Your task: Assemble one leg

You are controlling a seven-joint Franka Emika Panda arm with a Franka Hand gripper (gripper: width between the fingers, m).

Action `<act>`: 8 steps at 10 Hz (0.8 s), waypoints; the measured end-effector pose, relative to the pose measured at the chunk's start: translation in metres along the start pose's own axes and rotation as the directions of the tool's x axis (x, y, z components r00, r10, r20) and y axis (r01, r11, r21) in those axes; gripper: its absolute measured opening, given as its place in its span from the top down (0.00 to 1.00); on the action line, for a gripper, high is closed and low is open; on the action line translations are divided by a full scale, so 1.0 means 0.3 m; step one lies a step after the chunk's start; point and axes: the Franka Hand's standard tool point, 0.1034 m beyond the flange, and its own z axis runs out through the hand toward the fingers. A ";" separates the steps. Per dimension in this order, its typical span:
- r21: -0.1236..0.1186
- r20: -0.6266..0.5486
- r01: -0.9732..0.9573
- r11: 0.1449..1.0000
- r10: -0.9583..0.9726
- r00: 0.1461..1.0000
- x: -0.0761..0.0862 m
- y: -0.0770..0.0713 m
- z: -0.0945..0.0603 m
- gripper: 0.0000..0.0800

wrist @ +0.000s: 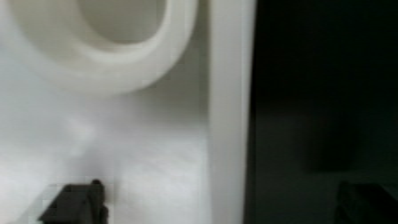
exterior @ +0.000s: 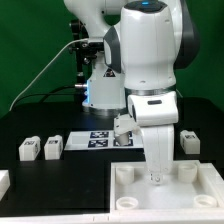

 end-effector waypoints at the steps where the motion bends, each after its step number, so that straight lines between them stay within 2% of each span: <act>1: 0.000 0.000 0.000 1.000 0.000 1.000 0.000 0.000 0.000 0.19; 3: -0.002 0.000 -0.002 1.000 0.002 1.000 -0.003 0.001 -0.004 0.19; 4: -0.014 0.004 -0.006 1.000 0.006 1.000 -0.013 -0.002 -0.038 0.19; 5: -0.014 0.011 -0.062 0.998 0.062 0.998 -0.008 -0.013 -0.073 0.19; 7: -0.021 0.020 -0.118 0.993 0.119 0.993 0.033 -0.040 -0.125 0.19; 8: -0.022 0.015 -0.268 0.963 0.268 0.963 0.069 -0.059 -0.134 0.19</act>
Offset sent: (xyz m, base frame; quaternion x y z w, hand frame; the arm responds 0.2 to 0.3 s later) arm -0.0153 -0.0131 0.0292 -0.0127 -0.0122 0.0101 0.9998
